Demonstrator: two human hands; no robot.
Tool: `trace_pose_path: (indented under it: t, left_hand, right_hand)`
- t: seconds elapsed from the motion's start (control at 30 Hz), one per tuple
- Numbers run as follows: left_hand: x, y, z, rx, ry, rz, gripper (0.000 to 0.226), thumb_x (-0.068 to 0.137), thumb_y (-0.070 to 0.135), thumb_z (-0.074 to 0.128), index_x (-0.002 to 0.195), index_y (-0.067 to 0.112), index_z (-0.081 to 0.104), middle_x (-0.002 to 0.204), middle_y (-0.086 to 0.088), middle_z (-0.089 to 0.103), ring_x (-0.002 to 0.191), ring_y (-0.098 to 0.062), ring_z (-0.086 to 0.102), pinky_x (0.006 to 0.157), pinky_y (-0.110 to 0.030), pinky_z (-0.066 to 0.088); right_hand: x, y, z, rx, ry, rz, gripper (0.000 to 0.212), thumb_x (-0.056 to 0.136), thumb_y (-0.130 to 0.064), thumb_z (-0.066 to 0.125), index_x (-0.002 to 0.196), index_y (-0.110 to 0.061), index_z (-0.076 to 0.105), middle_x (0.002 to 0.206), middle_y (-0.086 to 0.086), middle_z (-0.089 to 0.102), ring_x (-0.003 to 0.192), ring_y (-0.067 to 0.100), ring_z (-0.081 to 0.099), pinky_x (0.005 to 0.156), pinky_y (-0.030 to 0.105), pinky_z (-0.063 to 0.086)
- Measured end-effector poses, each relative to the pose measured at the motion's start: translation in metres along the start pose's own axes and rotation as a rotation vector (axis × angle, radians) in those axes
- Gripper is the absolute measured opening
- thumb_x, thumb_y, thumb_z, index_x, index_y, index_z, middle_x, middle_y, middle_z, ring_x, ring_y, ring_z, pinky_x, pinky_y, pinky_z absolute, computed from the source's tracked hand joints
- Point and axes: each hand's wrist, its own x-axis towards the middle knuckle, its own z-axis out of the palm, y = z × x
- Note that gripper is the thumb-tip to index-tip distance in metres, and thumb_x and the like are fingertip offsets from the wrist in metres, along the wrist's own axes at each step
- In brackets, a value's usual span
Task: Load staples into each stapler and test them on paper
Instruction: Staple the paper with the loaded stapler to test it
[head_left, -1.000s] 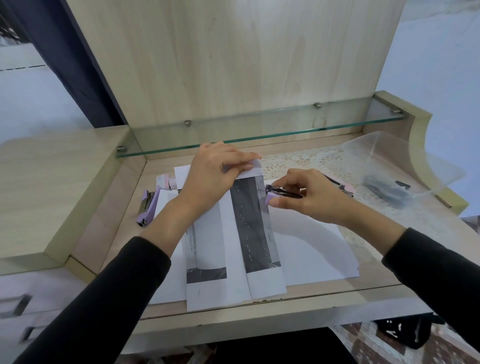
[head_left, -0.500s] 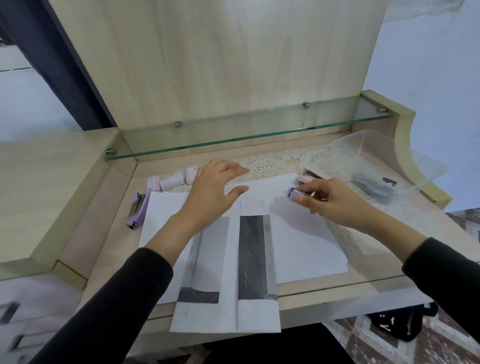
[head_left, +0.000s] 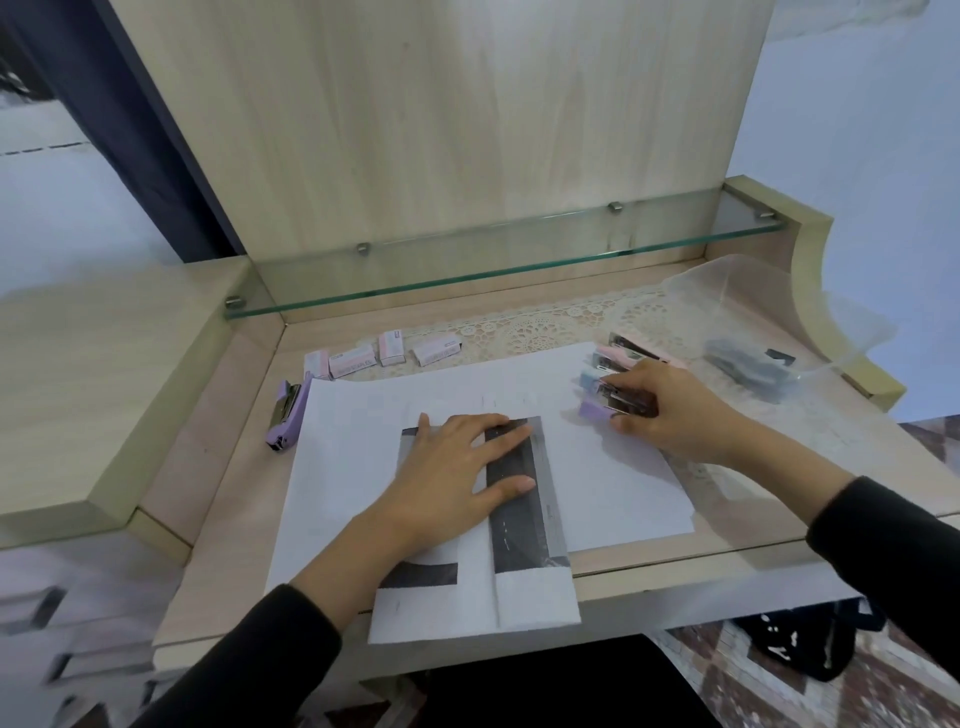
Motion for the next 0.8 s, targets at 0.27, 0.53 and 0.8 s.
trace_pose_path:
  t: [0.27,0.53,0.8]
  left_hand:
    - [0.011,-0.006,0.002,0.054,0.024,-0.098,0.075,0.08,0.072,0.017,0.144,0.032,0.019,0.146,0.008,0.02,0.134,-0.012,0.013,0.11,-0.056,0.007]
    - [0.013,-0.004,0.004,0.121,0.048,-0.105,0.082,0.07,0.079,0.009,0.142,0.041,0.021,0.145,0.008,0.02,0.134,-0.013,0.015,0.108,-0.063,0.002]
    - [0.014,-0.013,0.001,0.096,0.053,-0.072,0.086,0.063,0.08,0.005,0.139,0.044,0.024,0.146,0.01,0.022,0.135,-0.012,0.016,0.108,-0.061,-0.007]
  right_hand:
    - [0.009,-0.005,0.014,-0.141,0.089,0.044,0.028,0.085,-0.017,0.056,0.111,-0.006,0.058,0.113,0.015,0.055,0.108,0.031,0.049,0.079,0.031,0.039]
    - [0.022,-0.006,0.015,-0.172,0.254,0.085,0.031,0.086,-0.023,0.057,0.062,-0.009,0.041,0.067,0.003,0.042,0.071,0.028,0.047,0.047,0.023,0.018]
    - [0.031,-0.002,0.016,-0.313,0.306,0.172,0.038,0.084,-0.042,0.051,0.08,-0.006,0.063,0.095,0.006,0.06,0.09,0.025,0.056,0.061,0.025,0.028]
